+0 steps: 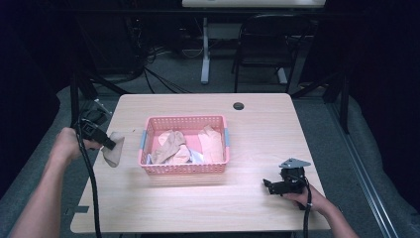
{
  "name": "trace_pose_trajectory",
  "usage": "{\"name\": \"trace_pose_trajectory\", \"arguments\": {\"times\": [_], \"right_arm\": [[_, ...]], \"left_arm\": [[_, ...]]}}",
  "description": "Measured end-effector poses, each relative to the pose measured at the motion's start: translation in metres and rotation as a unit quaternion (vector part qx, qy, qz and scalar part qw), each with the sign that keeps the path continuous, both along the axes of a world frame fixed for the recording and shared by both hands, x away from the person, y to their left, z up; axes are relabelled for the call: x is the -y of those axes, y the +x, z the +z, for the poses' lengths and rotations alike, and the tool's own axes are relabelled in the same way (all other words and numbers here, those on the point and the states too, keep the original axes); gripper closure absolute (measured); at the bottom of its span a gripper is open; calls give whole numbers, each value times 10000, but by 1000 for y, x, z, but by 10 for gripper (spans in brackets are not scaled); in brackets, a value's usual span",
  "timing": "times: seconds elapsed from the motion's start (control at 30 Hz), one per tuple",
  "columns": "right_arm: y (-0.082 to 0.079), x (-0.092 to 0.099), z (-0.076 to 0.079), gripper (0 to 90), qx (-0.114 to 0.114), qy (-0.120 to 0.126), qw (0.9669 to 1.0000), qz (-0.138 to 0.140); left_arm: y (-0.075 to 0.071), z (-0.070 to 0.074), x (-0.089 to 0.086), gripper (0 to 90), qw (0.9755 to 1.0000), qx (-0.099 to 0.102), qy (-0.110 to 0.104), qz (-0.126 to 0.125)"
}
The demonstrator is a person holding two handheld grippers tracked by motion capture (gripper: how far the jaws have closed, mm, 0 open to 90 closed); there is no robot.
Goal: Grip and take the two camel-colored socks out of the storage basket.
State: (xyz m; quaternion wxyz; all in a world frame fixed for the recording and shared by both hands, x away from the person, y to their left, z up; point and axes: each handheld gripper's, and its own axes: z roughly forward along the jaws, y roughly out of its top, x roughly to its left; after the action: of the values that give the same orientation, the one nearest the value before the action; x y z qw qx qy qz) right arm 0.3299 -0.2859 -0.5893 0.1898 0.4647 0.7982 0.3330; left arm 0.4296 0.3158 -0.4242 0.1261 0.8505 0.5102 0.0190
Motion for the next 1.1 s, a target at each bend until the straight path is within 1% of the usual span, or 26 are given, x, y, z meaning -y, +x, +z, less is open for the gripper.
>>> {"name": "trace_pose_trajectory", "arguments": {"times": [0.13, 0.2, 0.23, 0.33, 0.4, 0.47, 0.5, 0.53, 0.57, 0.63, 0.67, 0.7, 0.73, 0.77, 0.8, 0.83, 0.87, 0.9, 0.93, 0.97, 1.0, 1.03, 1.1], "right_arm": [[0, 0, 0, 0, 2, 2, 10000, -2], [0, 0, 0, 0, -2, -11, 10000, 5], [0, 0, 0, 0, -2, -11, 10000, 5], [0, 0, 0, 0, 0, -10, 10000, 4], [0, 0, 0, 0, 0, -7, 10000, 3], [0, 0, 0, 0, -3, -10, 10000, 3], [0, 0, 0, 0, -2, -6, 10000, -1], [0, 0, 0, 0, -2, -6, 10000, -1], [0, 0, 0, 0, -2, -7, 10000, -1], [0, 0, 0, 0, -3, -11, 10000, -4], [0, 0, 0, 0, -2, -8, 10000, -5], [0, 0, 0, 0, -2, -8, 10000, -5], [0, 0, 0, 0, -2, -8, 10000, -5], [0, 0, 0, 0, -2, -8, 10000, -5], [0, 0, 0, 0, 0, -8, 10000, -5], [0, 0, 0, 0, -1, -9, 10000, -5], [0, 0, 0, 0, -1, -9, 10000, -5], [0, 0, 0, 0, -1, -9, 10000, -4], [0, 0, 0, 0, 2, -5, 10000, -4], [0, 0, 0, 0, -1, -7, 10000, -5], [0, 0, 0, 0, -1, -6, 10000, -5], [0, 0, 0, 0, -1, -7, 10000, -4], [0, 0, 0, 0, 0, -6, 10000, -4]], "left_arm": [[-1, -12, -3, 739, 10000, -90, 32, 29], [-1, -19, -6, 739, 9998, -129, 17, 117], [-1, -21, -7, 739, 9999, -132, 26, 105], [-1, -31, -10, 739, 9997, -187, 13, 179], [-1, -39, -12, 739, 9995, -243, 42, 218], [-1, -46, -14, 739, 9992, -300, 27, 270], [-1, -54, -17, 738, 9988, -363, 29, 314], [-1, -54, -17, 737, 9988, -363, 29, 314], [-2, -59, -18, 737, 9987, -385, 41, 346], [-3, -68, -19, 730, 9979, -506, 60, 397], [-4, -78, -22, 715, 9973, -583, 46, 433], [-4, -78, -22, 704, 9973, -583, 46, 433], [-6, -85, -24, 679, 9966, -660, 17, 491], [-6, -85, -24, 636, 9966, -660, 17, 491], [-6, -86, -25, 553, 9963, -663, -35, 547], [-6, -86, -26, 500, 9962, -631, -30, 606], [-6, -84, -27, 500, 9961, -556, -9, 686], [-6, -80, -28, 434, 9962, -407, -8, 774], [-6, -76, -28, 379, 9962, -353, -21, 796], [-6, -70, -28, 340, 9962, -294, -51, 817], [-6, -66, -27, 303, 9964, -250, -68, 802], [-7, -58, -25, 274, 9969, -143, -76, 772], [-7, -47, -21, 207, 9976, -9, -66, 695]]}}
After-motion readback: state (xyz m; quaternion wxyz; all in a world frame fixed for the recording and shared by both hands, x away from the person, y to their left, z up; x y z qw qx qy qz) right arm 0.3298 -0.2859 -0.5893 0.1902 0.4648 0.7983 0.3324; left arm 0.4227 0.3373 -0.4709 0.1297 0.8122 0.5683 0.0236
